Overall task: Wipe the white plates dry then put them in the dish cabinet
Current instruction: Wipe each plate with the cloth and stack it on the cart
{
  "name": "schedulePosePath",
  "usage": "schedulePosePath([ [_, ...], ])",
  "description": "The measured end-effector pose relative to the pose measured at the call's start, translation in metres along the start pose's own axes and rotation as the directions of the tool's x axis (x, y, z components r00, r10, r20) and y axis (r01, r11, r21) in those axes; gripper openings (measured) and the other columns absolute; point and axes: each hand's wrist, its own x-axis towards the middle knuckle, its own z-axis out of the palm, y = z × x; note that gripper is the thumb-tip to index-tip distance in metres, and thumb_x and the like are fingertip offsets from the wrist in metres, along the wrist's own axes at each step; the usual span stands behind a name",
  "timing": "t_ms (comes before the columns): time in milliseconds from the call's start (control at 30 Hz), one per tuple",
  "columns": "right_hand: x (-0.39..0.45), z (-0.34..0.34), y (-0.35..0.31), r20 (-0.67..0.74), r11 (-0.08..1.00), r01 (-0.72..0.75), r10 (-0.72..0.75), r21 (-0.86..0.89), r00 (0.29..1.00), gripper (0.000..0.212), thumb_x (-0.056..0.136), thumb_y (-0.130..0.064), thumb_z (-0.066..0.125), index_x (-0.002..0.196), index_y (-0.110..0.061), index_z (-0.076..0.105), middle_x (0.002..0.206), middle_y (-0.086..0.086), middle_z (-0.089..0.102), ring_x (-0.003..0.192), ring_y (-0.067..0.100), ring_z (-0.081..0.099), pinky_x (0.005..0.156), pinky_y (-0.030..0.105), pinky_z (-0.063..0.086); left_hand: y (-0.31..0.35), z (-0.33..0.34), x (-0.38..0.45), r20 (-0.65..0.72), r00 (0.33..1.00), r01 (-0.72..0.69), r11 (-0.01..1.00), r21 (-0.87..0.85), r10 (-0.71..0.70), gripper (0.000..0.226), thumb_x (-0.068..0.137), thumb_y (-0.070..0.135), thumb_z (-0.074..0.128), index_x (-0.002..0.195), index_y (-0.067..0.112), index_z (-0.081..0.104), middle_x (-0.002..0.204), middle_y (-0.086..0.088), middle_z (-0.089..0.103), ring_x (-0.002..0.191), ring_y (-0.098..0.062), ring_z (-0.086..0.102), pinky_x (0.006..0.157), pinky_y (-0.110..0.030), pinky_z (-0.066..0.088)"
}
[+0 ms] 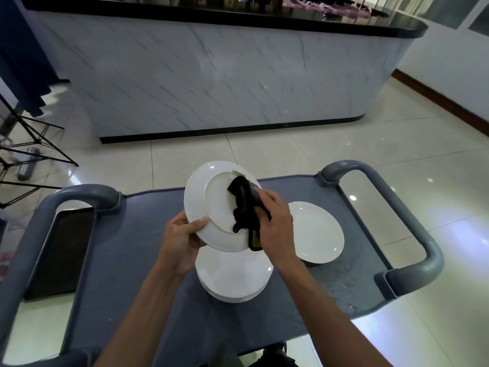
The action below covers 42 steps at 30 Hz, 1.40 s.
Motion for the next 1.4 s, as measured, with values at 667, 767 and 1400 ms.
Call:
schedulePosePath([
  [667, -0.021, 0.003, 0.003, -0.098, 0.999, -0.027, 0.03, 0.036, 0.995, 0.045, 0.097, -0.002, 0.058, 0.138, -0.021, 0.06, 0.129, -0.006, 0.059, 0.12, 0.015, 0.052, 0.104, 0.034, 0.044, 0.008, 0.009, 0.005, -0.046, 0.999, 0.019, 0.997, -0.079, -0.022, 0.038, 0.081, 0.014, 0.064, 0.118, 0.008, 0.067, 0.114, -0.013, 0.073, 0.096, -0.027, 0.071, 0.069, -0.04, 0.061],
  [767, -0.005, -0.01, 0.006, -0.07, 0.994, -0.072, 0.077, 0.077, 0.995, 0.043, 0.097, -0.003, 0.056, 0.136, -0.022, 0.061, 0.124, -0.009, 0.061, 0.117, 0.011, 0.055, 0.101, 0.029, 0.045, 0.008, 0.004, 0.003, 0.006, 0.999, 0.037, 0.999, -0.031, -0.037, 0.038, 0.081, 0.014, 0.064, 0.119, 0.009, 0.067, 0.112, -0.013, 0.073, 0.094, -0.028, 0.072, 0.068, -0.04, 0.061],
  [1400, 0.021, 0.003, -0.032, 0.105, 0.97, 0.195, -0.181, -0.145, 0.978, 0.036, 0.096, -0.01, 0.057, 0.13, -0.019, 0.067, 0.131, 0.005, 0.061, 0.121, 0.028, 0.051, 0.103, 0.048, 0.041, -0.001, 0.008, -0.009, 0.144, 0.987, 0.04, 0.971, 0.234, -0.075, 0.034, 0.076, 0.008, 0.071, 0.11, 0.004, 0.073, 0.107, -0.024, 0.072, 0.09, -0.038, 0.071, 0.067, -0.044, 0.061],
])
